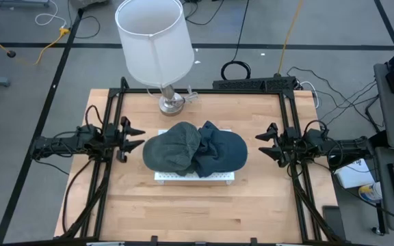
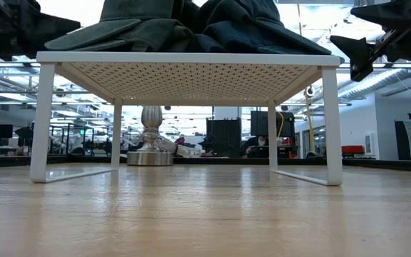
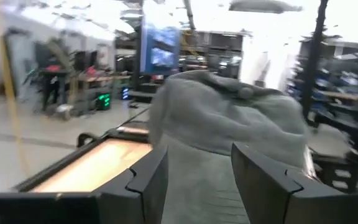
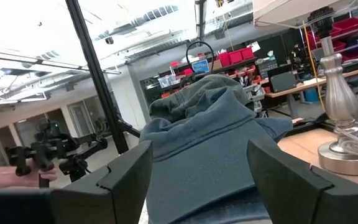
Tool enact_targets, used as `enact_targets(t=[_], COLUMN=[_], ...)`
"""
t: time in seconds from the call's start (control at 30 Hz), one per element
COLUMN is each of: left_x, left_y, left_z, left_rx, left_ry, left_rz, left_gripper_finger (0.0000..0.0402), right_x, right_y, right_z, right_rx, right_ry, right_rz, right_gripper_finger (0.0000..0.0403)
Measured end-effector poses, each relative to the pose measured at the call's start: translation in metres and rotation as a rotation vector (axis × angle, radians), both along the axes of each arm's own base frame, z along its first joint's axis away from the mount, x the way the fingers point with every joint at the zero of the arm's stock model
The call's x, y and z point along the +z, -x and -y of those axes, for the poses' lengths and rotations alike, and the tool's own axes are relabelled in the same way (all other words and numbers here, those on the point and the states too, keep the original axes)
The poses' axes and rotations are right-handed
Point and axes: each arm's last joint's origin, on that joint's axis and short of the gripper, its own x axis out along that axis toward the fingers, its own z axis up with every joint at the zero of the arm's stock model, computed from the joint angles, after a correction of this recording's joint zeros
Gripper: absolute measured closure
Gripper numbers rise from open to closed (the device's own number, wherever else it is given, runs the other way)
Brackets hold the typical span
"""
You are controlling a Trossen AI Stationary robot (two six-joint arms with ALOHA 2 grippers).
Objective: Pick & Place hat
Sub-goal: Return to Home Position
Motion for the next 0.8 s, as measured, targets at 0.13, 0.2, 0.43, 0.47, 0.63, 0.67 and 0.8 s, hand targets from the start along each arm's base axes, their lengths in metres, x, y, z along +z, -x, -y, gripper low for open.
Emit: enact_targets(t=[0.13,0.2,0.43,0.47,0.63,0.67,0.8], left_x=[0.001,0.001,0.0,0.0,-0.003,-0.005,-0.021], left_y=[0.001,0.001,0.005,0.006,0.008,0.008,0.004], left_z=[-0.003,-0.006,-0.015,-0.016,-0.019,-0.019,-0.019], left_rx=[0.091,0.161,0.519,0.571,0.703,0.705,0.688], left_ry=[0.106,0.178,0.244,0.254,0.304,0.297,0.403], left_rz=[0.019,0.031,0.066,0.071,0.067,0.045,0.058], left_gripper_finger=[0.0214,0.0211,0.0201,0.0202,0.0209,0.0211,0.0218], right_x=[0.0,0.0,0.0,0.0,0.0,0.0,0.0], right_y=[0.0,0.0,0.0,0.0,0.0,0.0,0.0], right_z=[0.0,0.0,0.0,0.0,0.0,0.0,0.0], right_rx=[0.005,0.006,0.008,0.008,0.008,0.008,0.008], right_ry=[-0.017,-0.02,-0.027,-0.027,-0.027,-0.027,-0.027], right_rz=[0.0,-0.001,-0.001,-0.001,-0.001,-0.001,-0.001], right_gripper_finger=[0.0149,0.0149,0.0149,0.0149,0.0149,0.0149,0.0149])
